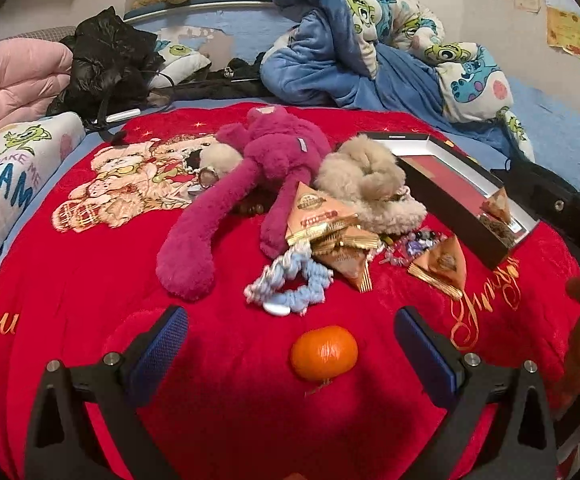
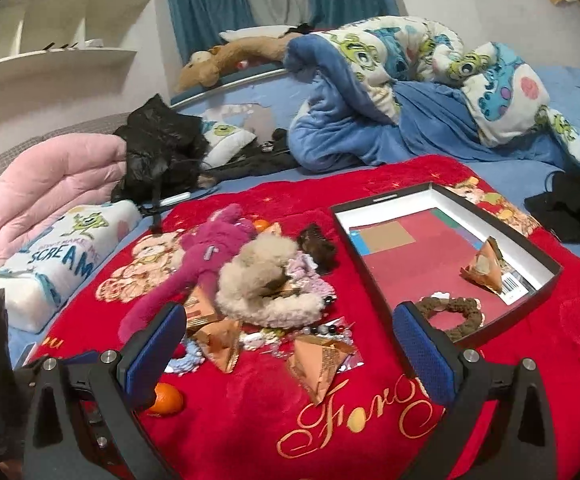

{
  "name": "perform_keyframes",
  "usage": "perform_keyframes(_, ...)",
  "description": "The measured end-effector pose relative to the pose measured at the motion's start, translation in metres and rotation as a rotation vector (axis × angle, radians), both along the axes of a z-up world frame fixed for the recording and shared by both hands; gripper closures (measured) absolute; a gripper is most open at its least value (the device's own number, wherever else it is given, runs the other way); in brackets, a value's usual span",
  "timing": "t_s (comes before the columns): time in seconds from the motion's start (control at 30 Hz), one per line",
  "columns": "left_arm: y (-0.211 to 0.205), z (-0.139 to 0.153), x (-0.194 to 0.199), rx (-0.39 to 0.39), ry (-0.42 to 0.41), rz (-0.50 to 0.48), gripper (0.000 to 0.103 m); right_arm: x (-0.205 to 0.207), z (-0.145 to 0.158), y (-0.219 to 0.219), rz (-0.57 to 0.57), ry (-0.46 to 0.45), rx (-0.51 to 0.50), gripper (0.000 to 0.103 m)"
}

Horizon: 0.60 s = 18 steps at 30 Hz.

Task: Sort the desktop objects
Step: 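Move the left gripper toward the mandarin orange on the blanket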

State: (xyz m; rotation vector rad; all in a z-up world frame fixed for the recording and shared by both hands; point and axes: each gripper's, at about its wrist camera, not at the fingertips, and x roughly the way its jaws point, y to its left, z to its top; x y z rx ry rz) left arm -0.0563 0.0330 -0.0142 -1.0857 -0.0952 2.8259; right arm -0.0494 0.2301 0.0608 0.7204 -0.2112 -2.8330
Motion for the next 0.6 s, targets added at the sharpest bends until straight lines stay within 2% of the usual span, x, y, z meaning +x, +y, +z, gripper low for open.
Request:
perform_keyframes(0.13,0.003,-0.002,-0.023,0.015,-0.011,-0.019,0.000,-0.023,-0.009,-0.002,0.004,-0.011,0.008,0.000)
perform_keyframes(0.27,0.004,-0.015,-0.031,0.042,-0.033,0.004,0.000,-0.045,-0.015,-0.008,0.009,-0.025,-0.026,0.000)
perform_keyframes(0.43,0.002,-0.026,-0.025,0.079,-0.068,-0.016,0.000,-0.050,-0.026,-0.016,0.016,-0.044,0.022,0.000)
perform_keyframes(0.6,0.001,-0.040,-0.033,0.064,-0.144,0.036,0.000,-0.054,-0.045,-0.026,0.042,-0.109,0.039,0.000)
